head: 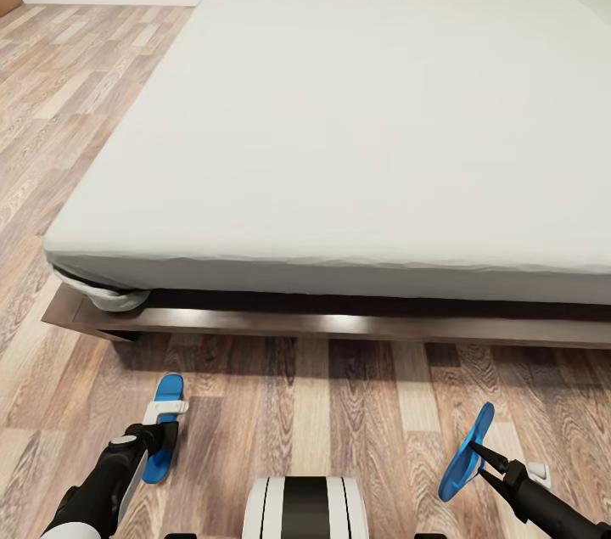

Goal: In the bedroom, move the book from the bed onto either nightstand, and place the two sandals side by side next to the bed.

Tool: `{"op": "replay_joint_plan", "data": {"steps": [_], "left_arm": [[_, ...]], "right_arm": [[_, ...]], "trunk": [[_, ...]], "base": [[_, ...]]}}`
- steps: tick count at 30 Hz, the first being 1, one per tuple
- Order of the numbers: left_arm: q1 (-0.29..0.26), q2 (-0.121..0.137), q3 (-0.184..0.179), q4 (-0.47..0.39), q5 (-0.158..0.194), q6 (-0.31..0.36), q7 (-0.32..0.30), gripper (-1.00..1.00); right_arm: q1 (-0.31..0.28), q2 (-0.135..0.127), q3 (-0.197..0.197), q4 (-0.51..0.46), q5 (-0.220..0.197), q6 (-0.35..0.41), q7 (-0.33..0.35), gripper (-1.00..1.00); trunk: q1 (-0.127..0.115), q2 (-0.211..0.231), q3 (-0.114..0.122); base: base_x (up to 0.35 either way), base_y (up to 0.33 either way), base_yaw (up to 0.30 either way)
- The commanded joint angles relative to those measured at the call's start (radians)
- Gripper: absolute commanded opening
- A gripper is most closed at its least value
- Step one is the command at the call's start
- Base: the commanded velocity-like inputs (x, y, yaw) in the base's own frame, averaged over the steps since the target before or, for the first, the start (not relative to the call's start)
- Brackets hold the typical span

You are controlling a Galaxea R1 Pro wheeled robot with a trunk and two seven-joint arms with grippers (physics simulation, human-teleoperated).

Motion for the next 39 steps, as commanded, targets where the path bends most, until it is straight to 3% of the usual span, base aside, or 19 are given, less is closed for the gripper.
{"op": "replay_joint_plan", "data": {"steps": [1,26,32,39], "left_arm": [[0.000,-0.001,0.005,-0.002,-0.011,0.004,-0.009,-1.00],[0.000,-0.001,0.005,-0.004,-0.011,0.004,-0.009,-1.00],[0.000,-0.001,0.005,-0.004,-0.011,0.004,-0.009,-1.00],[0.000,-0.001,0.005,-0.004,-0.011,0.004,-0.009,-1.00]], "right_arm": [[0.000,0.000,-0.002,0.001,-0.003,0.006,0.002,-1.00],[-0.001,0.000,-0.002,0.001,-0.003,0.006,0.002,-1.00],[-0.001,0.000,-0.002,0.001,-0.003,0.006,0.003,-1.00],[0.000,0.000,-0.002,0.001,-0.003,0.006,0.002,-1.00]], "trunk": [[0.000,0.000,-0.001],[0.000,0.000,-0.001],[0.003,-0.002,-0.024],[0.003,-0.002,-0.024]], "base": [[0.000,0.004,0.000],[0.041,0.027,0.000],[0.000,0.000,0.000],[0.000,0.000,0.000]]}}
